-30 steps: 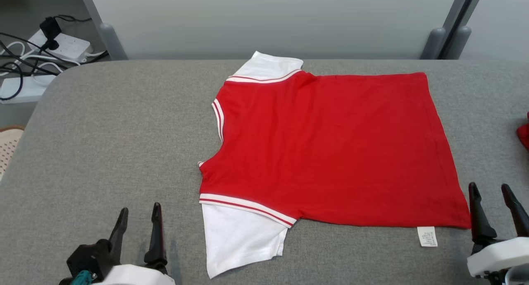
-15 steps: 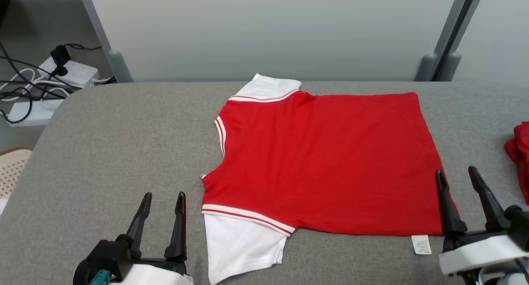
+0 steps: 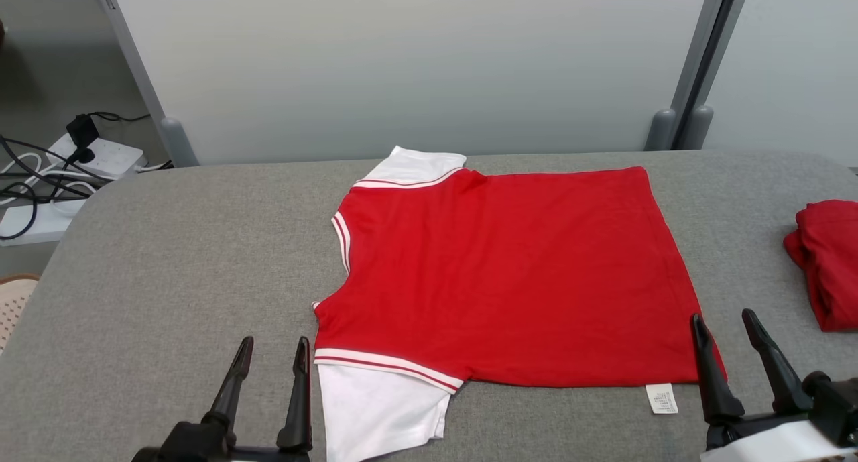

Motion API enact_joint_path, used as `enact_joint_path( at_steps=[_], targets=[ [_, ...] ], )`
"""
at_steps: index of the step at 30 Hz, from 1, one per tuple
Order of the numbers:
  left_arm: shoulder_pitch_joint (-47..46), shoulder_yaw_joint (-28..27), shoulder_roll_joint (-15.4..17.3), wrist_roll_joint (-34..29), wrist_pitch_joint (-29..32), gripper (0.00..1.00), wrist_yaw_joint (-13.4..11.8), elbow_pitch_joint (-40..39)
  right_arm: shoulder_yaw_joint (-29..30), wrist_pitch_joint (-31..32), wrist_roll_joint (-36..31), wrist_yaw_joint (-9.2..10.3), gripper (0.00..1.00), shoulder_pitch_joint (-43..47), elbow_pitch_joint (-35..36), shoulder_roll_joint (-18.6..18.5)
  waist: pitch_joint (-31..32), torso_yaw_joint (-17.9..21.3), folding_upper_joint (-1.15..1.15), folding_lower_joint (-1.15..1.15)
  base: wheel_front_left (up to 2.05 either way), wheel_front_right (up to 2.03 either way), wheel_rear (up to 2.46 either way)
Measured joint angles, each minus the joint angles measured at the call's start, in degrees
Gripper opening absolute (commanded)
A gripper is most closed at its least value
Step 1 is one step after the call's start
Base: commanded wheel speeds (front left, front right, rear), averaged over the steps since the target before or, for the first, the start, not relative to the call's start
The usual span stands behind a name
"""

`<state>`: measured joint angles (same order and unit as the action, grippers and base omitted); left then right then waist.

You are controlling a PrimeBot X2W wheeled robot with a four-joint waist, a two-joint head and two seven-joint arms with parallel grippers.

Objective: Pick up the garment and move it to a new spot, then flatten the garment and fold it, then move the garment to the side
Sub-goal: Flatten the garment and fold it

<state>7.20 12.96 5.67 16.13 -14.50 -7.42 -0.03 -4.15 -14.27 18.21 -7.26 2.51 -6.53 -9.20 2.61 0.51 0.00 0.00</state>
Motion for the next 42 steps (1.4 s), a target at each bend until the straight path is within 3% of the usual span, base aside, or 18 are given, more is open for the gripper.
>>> enact_joint_path(
  at_steps=[16, 29, 42],
  targets=[
    [2.4, -3.4, -2.6, -3.5, 0.0, 1.00, 3.7, 3.4, -1.7, 0.0, 0.1, 0.00, 1.00, 2.7, 0.2, -0.2, 0.2, 0.7, 0.00, 0.00, 0.00, 0.00, 0.00],
    [2.7, -2.4, -2.7, -2.1, 0.0, 1.00, 4.9, 9.4, -1.7, 0.0, 0.5, 0.00, 1.00, 2.7, 0.6, -0.3, -0.8, 0.1, 0.00, 0.00, 0.00, 0.00, 0.00],
    [2.5, 2.1, -2.7, 3.6, 10.5, 1.00, 4.1, 19.5, -1.7, 0.0, 0.9, 0.00, 1.00, 2.7, 0.8, -0.5, -2.3, 0.0, 0.00, 0.00, 0.00, 0.00, 0.00]
  ],
)
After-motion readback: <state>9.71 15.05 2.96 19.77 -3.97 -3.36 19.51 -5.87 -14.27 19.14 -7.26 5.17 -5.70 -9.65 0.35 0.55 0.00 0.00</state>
